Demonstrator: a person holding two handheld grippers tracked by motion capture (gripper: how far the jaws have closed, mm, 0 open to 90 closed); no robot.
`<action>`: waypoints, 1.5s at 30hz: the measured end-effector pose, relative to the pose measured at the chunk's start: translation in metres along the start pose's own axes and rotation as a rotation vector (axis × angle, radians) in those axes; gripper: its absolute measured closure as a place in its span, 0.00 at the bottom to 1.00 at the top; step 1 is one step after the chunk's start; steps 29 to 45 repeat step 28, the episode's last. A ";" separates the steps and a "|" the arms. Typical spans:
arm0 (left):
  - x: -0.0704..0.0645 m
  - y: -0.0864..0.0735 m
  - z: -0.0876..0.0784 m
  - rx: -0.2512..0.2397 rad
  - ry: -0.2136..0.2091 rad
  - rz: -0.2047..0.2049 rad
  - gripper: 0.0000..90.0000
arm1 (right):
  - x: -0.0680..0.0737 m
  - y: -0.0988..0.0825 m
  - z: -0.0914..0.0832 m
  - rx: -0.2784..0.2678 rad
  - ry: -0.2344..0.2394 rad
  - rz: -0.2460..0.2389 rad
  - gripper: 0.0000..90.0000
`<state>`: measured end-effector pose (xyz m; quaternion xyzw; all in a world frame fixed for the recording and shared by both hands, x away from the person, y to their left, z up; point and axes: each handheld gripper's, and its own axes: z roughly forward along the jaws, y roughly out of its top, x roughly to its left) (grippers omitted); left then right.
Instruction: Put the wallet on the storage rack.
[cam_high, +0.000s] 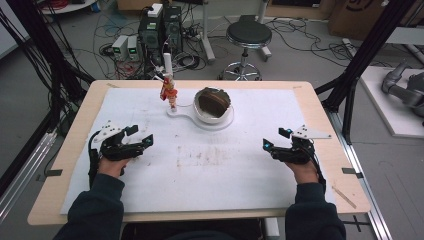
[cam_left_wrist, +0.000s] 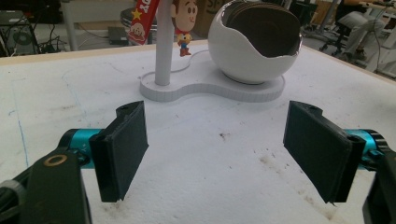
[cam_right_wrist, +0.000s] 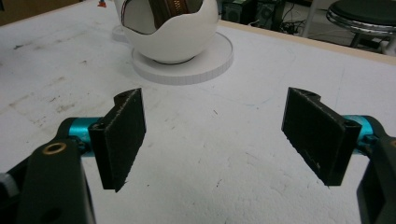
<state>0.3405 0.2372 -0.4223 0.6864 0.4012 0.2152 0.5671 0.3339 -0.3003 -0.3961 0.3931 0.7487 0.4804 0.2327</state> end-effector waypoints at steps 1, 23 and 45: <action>-0.001 0.000 0.000 -0.001 0.000 -0.001 0.24 | 0.001 0.000 0.000 0.001 -0.002 -0.007 0.25; -0.003 -0.001 -0.001 0.003 -0.011 0.015 0.24 | 0.004 -0.002 0.007 0.031 -0.021 -0.060 0.25; -0.002 -0.001 -0.001 0.009 -0.012 0.018 0.24 | 0.004 -0.002 0.007 0.028 -0.020 -0.060 0.25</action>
